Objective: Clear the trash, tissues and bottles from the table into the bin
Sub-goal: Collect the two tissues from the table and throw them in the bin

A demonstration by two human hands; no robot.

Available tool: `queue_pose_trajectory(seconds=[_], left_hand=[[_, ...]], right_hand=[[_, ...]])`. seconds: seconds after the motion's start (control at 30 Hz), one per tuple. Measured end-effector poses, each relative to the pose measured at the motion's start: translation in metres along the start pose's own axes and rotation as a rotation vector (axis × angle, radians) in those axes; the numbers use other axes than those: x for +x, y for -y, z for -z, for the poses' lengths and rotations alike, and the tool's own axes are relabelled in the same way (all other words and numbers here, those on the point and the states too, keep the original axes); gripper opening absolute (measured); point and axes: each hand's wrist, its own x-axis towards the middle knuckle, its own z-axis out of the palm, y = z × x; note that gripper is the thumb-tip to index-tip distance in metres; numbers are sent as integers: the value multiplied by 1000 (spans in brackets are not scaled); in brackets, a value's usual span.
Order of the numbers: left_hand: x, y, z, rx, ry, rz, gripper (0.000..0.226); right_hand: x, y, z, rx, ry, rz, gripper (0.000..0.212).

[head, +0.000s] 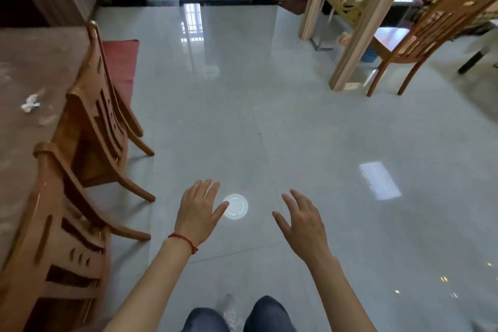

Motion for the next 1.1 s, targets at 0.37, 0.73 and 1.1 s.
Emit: queue_pose_trajectory(seconds=[0.37,0.73,1.1], left_hand=[[177,7,14,-11,-47,112,59],[330,28,54,4,-103,222,90],[496,114,92,-21,-106,240,83]], right_hand=[[203,-22,0,7,68,97,50],[391,-18,7,-41,159,205,53],[574,40,-23,-11,156,226,51]])
